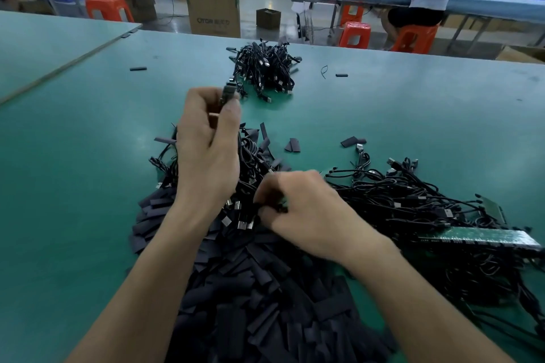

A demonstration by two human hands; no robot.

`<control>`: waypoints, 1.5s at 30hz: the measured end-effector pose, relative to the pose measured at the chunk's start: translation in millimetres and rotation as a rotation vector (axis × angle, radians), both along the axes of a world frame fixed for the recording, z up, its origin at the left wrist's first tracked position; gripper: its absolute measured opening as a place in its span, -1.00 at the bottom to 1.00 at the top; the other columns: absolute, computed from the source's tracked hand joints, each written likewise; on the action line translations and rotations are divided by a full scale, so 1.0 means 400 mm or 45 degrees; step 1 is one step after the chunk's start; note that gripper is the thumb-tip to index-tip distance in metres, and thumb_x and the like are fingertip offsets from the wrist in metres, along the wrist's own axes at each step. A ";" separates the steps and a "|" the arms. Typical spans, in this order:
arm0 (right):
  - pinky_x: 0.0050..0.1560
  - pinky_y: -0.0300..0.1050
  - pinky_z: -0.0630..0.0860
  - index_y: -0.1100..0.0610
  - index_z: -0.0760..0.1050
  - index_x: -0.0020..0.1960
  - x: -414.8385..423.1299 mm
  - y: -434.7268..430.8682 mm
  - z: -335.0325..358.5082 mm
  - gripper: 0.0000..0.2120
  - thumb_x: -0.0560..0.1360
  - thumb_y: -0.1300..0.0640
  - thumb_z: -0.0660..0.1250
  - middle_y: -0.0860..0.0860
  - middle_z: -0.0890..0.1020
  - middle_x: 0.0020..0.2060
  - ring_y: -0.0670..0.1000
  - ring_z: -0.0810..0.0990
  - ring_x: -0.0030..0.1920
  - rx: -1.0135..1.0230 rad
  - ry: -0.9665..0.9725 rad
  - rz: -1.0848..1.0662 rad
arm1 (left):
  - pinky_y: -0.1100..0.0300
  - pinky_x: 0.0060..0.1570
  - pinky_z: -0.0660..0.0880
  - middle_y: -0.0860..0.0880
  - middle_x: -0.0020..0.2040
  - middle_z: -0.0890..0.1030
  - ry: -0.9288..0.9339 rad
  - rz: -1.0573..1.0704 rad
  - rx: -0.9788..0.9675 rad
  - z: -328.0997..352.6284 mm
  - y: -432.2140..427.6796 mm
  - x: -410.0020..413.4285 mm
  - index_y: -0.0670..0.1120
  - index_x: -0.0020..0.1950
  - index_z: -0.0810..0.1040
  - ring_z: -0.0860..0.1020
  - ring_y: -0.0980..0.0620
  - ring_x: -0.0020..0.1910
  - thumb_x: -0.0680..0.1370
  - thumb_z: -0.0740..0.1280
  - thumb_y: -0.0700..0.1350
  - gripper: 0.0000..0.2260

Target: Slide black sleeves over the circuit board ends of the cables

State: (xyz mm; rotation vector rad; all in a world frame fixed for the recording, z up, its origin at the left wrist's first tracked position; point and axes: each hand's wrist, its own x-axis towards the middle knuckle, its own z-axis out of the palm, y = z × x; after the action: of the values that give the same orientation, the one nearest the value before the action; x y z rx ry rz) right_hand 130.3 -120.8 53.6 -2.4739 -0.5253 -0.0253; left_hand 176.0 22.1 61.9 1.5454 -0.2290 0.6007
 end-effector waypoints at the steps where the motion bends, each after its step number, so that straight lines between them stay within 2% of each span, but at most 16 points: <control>1: -0.02 -0.17 0.56 -0.03 0.61 -0.08 0.002 -0.009 0.013 -0.91 0.44 0.13 0.41 -0.15 0.67 -0.21 -0.14 0.61 -0.15 0.160 0.034 -0.029 | 0.25 -0.41 0.34 0.14 -0.27 0.51 -0.027 0.010 0.075 0.000 0.000 0.000 0.12 -0.04 0.48 0.37 0.19 -0.40 0.63 0.27 -0.09 -0.89; 3: -0.19 -0.38 0.48 -0.01 0.62 -0.16 0.008 -0.030 0.031 -0.88 0.42 0.20 0.46 -0.20 0.65 -0.28 -0.25 0.57 -0.27 0.462 0.038 -0.079 | 0.28 -0.35 0.42 0.19 -0.26 0.59 -0.080 0.009 0.203 0.000 -0.002 -0.003 0.20 -0.02 0.54 0.47 0.20 -0.35 0.63 0.31 -0.08 -0.85; 4: -0.23 -0.40 0.46 -0.01 0.60 -0.18 0.013 -0.041 0.037 -0.85 0.42 0.23 0.48 -0.19 0.64 -0.32 -0.24 0.55 -0.31 0.587 0.030 -0.120 | 0.24 -0.33 0.44 0.17 -0.24 0.61 -0.088 -0.013 0.239 -0.001 -0.002 -0.007 0.22 -0.02 0.55 0.50 0.15 -0.33 0.63 0.33 -0.09 -0.82; 7: -0.24 -0.29 0.51 0.01 0.52 -0.12 0.030 -0.074 0.033 -0.80 0.47 0.27 0.46 -0.13 0.62 -0.33 -0.13 0.58 -0.29 0.862 0.046 -0.282 | 0.09 -0.32 0.48 0.09 -0.18 0.64 -0.051 -0.067 0.354 -0.005 0.002 -0.010 0.33 0.01 0.56 0.51 -0.09 -0.33 0.64 0.33 -0.07 -0.76; 9: -0.26 -0.26 0.52 0.04 0.47 0.00 0.036 -0.090 0.023 -0.78 0.51 0.33 0.39 -0.08 0.62 -0.30 -0.10 0.62 -0.30 1.038 0.118 -0.341 | 0.14 -0.37 0.48 0.13 -0.21 0.65 0.011 -0.122 0.450 -0.011 0.003 -0.008 0.33 0.08 0.55 0.50 0.03 -0.39 0.64 0.32 -0.04 -0.78; 11: -0.27 -0.25 0.52 0.03 0.48 0.13 0.037 -0.101 0.015 -0.71 0.53 0.37 0.33 0.01 0.60 -0.23 -0.09 0.63 -0.30 1.123 0.154 -0.353 | 0.37 -0.40 0.39 0.17 -0.26 0.65 0.075 -0.158 0.523 -0.017 0.000 -0.006 0.19 0.20 0.57 0.47 0.21 -0.44 0.63 0.34 -0.03 -0.82; 13: -0.28 -0.27 0.53 0.04 0.55 0.15 0.039 -0.105 0.011 -0.69 0.54 0.38 0.32 0.05 0.57 -0.21 -0.10 0.63 -0.31 1.098 0.142 -0.324 | 0.46 -0.41 0.33 0.17 -0.30 0.66 0.120 -0.173 0.539 -0.018 -0.004 -0.006 0.11 0.11 0.55 0.44 0.25 -0.49 0.60 0.38 0.00 -0.89; 16: -0.29 -0.25 0.55 0.07 0.63 0.01 0.040 -0.107 0.006 -0.76 0.53 0.39 0.36 0.04 0.57 -0.27 -0.07 0.63 -0.33 1.100 0.133 -0.291 | 0.48 -0.49 0.27 0.13 -0.33 0.67 0.142 -0.196 0.500 -0.017 -0.005 -0.011 0.10 -0.07 0.55 0.40 0.27 -0.56 0.56 0.43 0.00 -0.92; 19: -0.33 -0.21 0.55 0.12 0.59 -0.02 0.041 -0.109 0.000 -0.85 0.53 0.35 0.39 0.01 0.62 -0.35 0.00 0.64 -0.35 1.150 0.168 -0.274 | 0.48 -0.52 0.25 0.14 -0.33 0.68 0.130 -0.197 0.519 -0.014 -0.004 -0.014 0.12 -0.12 0.61 0.38 0.27 -0.59 0.54 0.45 0.00 -0.93; 22: -0.33 -0.22 0.55 0.10 0.59 0.05 0.043 -0.111 -0.005 -0.84 0.55 0.32 0.38 0.02 0.66 -0.34 0.01 0.65 -0.34 1.169 0.160 -0.270 | 0.46 -0.50 0.27 0.14 -0.31 0.68 0.145 -0.190 0.539 -0.015 -0.003 -0.014 0.15 -0.13 0.63 0.37 0.24 -0.57 0.52 0.46 0.02 -0.94; 25: -0.28 -0.27 0.55 0.08 0.63 0.07 0.046 -0.111 -0.003 -0.82 0.52 0.29 0.43 0.01 0.70 -0.28 -0.03 0.68 -0.30 1.144 0.050 -0.286 | 0.42 -0.35 0.41 0.17 -0.28 0.68 0.194 -0.171 0.551 -0.020 -0.001 -0.010 0.20 -0.11 0.63 0.52 0.25 -0.40 0.51 0.48 0.02 -0.93; 28: -0.23 -0.33 0.54 0.02 0.64 0.02 0.048 -0.112 0.002 -0.79 0.44 0.25 0.51 -0.07 0.73 -0.24 -0.11 0.67 -0.28 1.086 -0.059 -0.297 | 0.47 -0.09 0.49 0.22 -0.17 0.68 0.212 -0.160 0.578 -0.019 -0.001 -0.008 0.13 0.06 0.68 0.63 0.30 -0.13 0.55 0.45 -0.08 -0.87; 33: -0.13 -0.34 0.55 -0.09 0.63 -0.01 0.044 -0.111 0.002 -0.81 0.40 0.06 0.52 -0.18 0.72 -0.22 -0.16 0.67 -0.25 0.986 -0.187 -0.318 | 0.40 0.03 0.54 0.20 -0.09 0.69 0.214 -0.196 0.588 -0.016 -0.004 -0.009 0.04 0.17 0.67 0.64 0.29 -0.06 0.58 0.42 -0.14 -0.82; 38: -0.18 -0.28 0.56 -0.12 0.62 -0.06 0.045 -0.106 -0.005 -0.87 0.48 0.10 0.49 -0.14 0.71 -0.26 -0.12 0.69 -0.26 0.908 -0.334 -0.368 | 0.46 -0.07 0.52 0.20 -0.17 0.69 0.190 -0.224 0.558 -0.012 -0.002 -0.013 0.03 0.13 0.68 0.65 0.30 -0.12 0.58 0.41 -0.13 -0.85; 41: -0.21 -0.33 0.54 -0.12 0.62 -0.09 0.045 -0.105 -0.006 -0.88 0.50 0.11 0.47 -0.16 0.70 -0.32 -0.15 0.67 -0.29 0.908 -0.403 -0.388 | 0.48 -0.12 0.49 0.19 -0.21 0.70 0.189 -0.236 0.544 -0.010 -0.002 -0.013 0.08 0.08 0.67 0.65 0.30 -0.15 0.58 0.42 -0.11 -0.88; 45: -0.19 -0.34 0.55 -0.09 0.62 -0.05 0.048 -0.104 -0.006 -0.84 0.47 0.15 0.50 -0.20 0.71 -0.25 -0.12 0.70 -0.25 0.967 -0.392 -0.357 | 0.50 -0.18 0.46 0.20 -0.23 0.70 0.200 -0.251 0.528 -0.010 -0.004 -0.012 0.11 0.03 0.65 0.65 0.29 -0.19 0.58 0.42 -0.11 -0.89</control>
State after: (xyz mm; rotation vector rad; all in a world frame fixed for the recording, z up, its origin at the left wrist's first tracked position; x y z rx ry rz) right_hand 149.4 -162.5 51.2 -1.7747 -0.2207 -0.6099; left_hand 171.0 20.6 57.9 1.9322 -0.3989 0.2827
